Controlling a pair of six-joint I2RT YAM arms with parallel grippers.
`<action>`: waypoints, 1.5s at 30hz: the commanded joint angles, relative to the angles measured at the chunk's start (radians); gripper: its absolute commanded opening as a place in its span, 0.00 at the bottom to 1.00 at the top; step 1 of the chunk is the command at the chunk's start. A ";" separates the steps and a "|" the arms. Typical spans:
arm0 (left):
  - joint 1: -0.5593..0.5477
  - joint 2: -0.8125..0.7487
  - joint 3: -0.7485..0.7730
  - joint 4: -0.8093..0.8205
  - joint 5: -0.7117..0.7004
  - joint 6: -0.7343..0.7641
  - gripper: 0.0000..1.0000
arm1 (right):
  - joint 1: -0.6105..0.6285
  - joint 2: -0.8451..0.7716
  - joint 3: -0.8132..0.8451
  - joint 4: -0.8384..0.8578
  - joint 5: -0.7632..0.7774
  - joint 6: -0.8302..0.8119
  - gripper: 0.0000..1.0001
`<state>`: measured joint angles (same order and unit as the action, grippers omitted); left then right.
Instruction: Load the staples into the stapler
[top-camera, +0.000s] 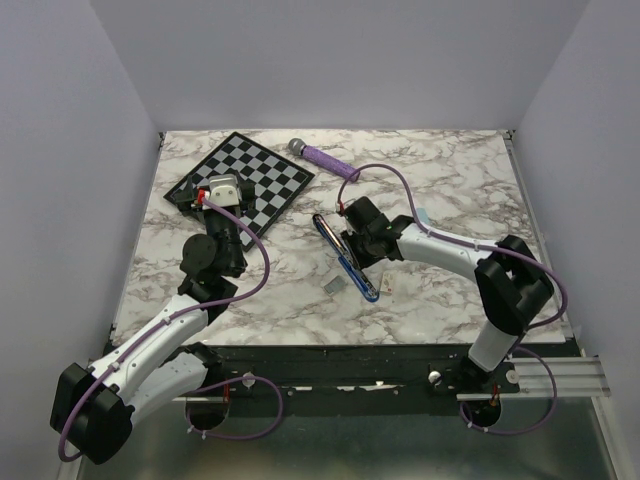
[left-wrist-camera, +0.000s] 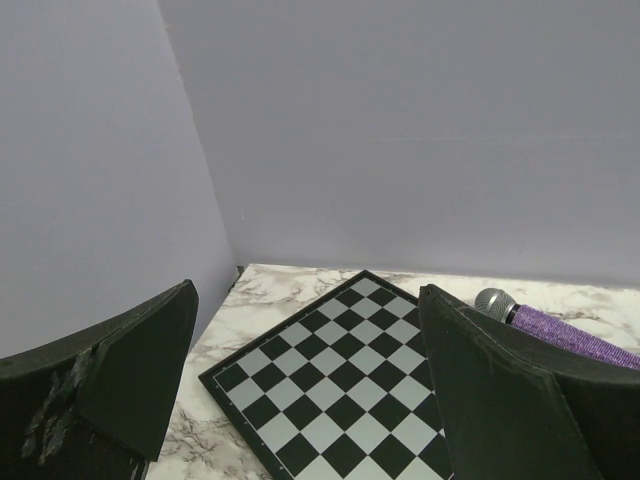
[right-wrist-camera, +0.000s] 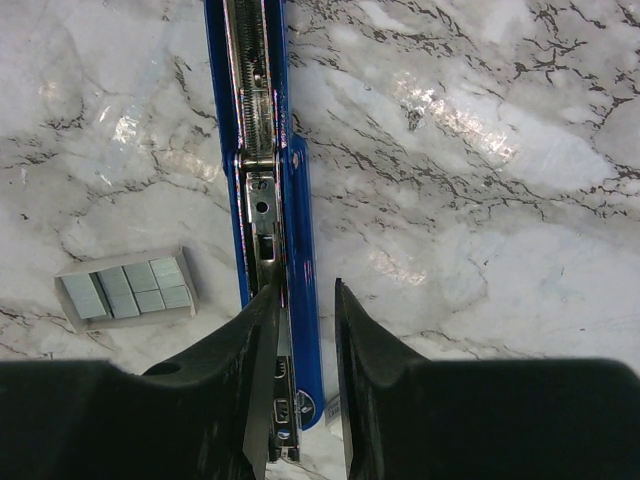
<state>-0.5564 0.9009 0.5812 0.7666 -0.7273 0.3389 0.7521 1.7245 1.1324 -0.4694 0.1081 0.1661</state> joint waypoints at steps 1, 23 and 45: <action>0.004 -0.005 -0.004 0.003 0.019 -0.012 0.99 | -0.003 0.033 0.041 -0.029 0.016 0.006 0.36; 0.006 0.007 -0.003 0.000 0.022 -0.015 0.99 | -0.003 -0.039 -0.040 -0.127 -0.028 0.018 0.36; 0.004 0.029 0.005 -0.023 0.026 -0.038 0.99 | -0.002 -0.163 -0.141 -0.178 -0.087 0.033 0.37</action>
<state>-0.5564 0.9237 0.5812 0.7559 -0.7219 0.3241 0.7513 1.5967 1.0130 -0.6003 0.0505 0.1905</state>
